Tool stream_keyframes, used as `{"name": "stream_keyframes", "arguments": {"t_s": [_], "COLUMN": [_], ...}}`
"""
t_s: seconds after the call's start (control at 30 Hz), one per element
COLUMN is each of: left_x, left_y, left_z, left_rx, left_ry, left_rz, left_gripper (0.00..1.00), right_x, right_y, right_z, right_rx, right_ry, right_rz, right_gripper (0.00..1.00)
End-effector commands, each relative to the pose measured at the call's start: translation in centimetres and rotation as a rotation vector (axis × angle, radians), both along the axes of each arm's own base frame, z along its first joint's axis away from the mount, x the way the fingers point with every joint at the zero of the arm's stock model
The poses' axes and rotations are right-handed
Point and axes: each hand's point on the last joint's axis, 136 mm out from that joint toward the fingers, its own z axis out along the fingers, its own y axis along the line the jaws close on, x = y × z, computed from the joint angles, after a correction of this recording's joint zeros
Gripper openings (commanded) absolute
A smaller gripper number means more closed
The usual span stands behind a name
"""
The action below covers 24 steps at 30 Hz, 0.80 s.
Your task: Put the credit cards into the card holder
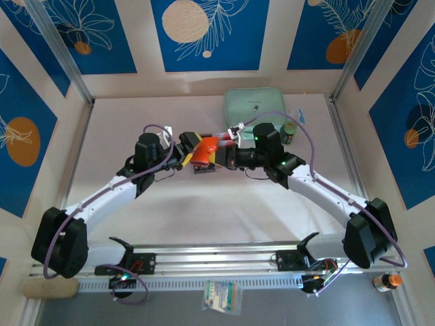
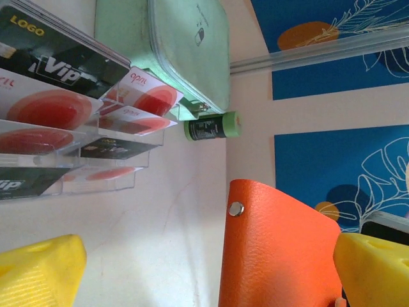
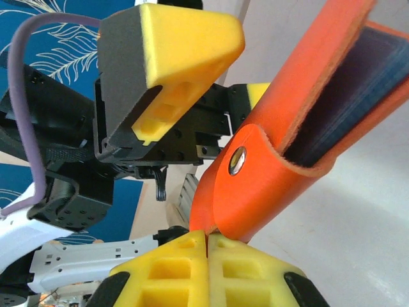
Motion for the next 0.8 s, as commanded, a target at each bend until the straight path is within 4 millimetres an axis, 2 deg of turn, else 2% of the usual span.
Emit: {"name": "stream_keyframes", "arguments": {"t_s": [0.0,0.1,0.27,0.43,0.53,0.67,0.77], "left_x": [0.3,0.3,0.3,0.3,0.3,0.4,0.4], "left_y": [-0.4,-0.4,-0.6,-0.7,-0.8,-0.9,-0.9], "left_z": [1.6,1.9,2.4,2.6,2.8,3.1,3.4], "left_rx": [-0.074,-0.096,-0.129,-0.146,-0.149,-0.155,-0.160], "left_ry": [-0.042,-0.053,-0.067,-0.073,-0.080,-0.088,-0.099], "left_rz": [-0.017,-0.015,-0.018,-0.023,-0.022,-0.029,-0.031], "left_gripper": [0.95,0.87,0.62,0.44,0.38,0.35,0.28], "right_x": [0.0,0.1,0.2,0.4,0.5,0.6,0.7], "right_y": [0.8,1.0,1.2,1.2,1.3,1.3,1.2], "right_z": [2.5,2.5,2.1,1.7,1.5,1.1,0.8], "right_rx": [0.061,0.065,0.065,0.060,0.058,0.055,0.053], "right_ry": [-0.045,-0.045,-0.036,-0.029,-0.025,-0.018,-0.010], "right_rz": [0.027,0.026,0.021,0.019,0.017,0.012,0.008], "right_gripper": [0.00,0.00,0.00,0.00,0.00,0.00,0.00]}}
